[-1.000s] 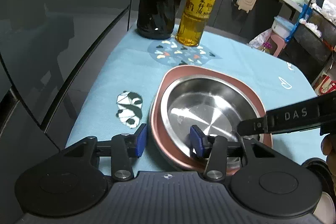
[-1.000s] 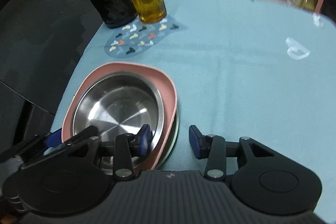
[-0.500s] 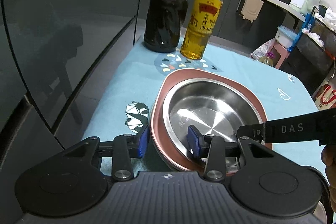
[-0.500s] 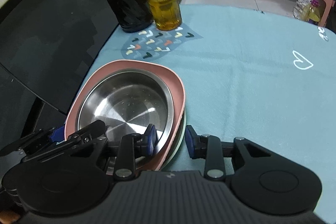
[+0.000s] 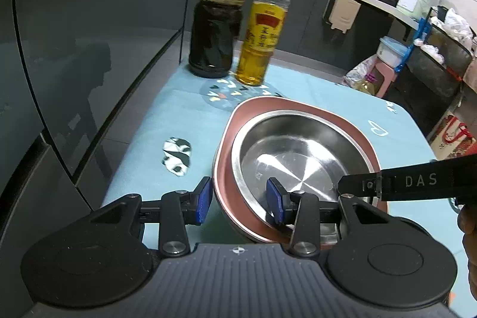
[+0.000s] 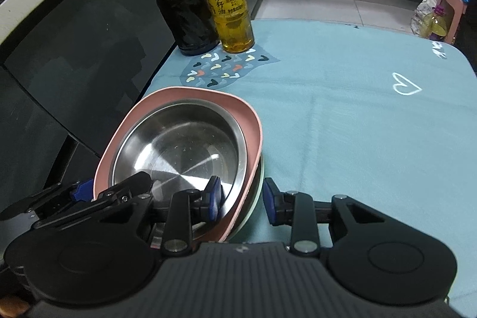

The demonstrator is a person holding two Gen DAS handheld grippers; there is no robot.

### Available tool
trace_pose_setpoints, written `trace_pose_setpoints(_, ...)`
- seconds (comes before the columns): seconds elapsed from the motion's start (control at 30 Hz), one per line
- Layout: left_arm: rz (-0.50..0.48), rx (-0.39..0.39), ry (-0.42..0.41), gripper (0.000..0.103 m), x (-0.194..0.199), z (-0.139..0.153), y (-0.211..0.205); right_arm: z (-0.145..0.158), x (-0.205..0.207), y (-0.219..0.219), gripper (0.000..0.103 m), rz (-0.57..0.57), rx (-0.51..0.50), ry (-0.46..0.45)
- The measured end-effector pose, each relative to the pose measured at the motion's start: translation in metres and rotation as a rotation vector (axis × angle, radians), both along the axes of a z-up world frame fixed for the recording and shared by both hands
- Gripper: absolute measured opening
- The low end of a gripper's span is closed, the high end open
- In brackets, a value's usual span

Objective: Organize plates and bowls
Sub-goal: 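Press the steel bowl down into the pink dish with both grippers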

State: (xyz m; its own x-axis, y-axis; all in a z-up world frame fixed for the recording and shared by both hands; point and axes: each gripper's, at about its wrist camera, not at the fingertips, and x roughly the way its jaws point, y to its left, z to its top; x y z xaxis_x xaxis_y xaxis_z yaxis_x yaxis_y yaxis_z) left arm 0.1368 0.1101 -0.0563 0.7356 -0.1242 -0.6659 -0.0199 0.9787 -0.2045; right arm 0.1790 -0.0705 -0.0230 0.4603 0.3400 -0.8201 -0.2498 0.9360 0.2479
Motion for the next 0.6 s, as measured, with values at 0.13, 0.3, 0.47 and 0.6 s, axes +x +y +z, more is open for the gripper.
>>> trace_pose_setpoints(0.13,-0.026,0.002,-0.013,0.036,-0.014,0.007,-0.014,0.007,-0.016,-0.015,0.026,-0.017,0.008,-0.01)
trace_pose_setpoints(0.3,-0.068,0.024,-0.027,0.036,-0.034,0.015,-0.035,0.014,-0.042,-0.033,0.026,-0.035,-0.001,-0.036)
trace_pose_setpoints(0.47,-0.115,0.035,-0.036,0.037,-0.053,0.016,-0.057,0.012,-0.065,-0.054,0.026,-0.066,-0.01,-0.038)
trace_pose_setpoints(0.6,-0.151,0.036,-0.036,0.037,-0.064,0.015,-0.07,0.008,-0.081,-0.072,0.026,-0.098,0.001,-0.036)
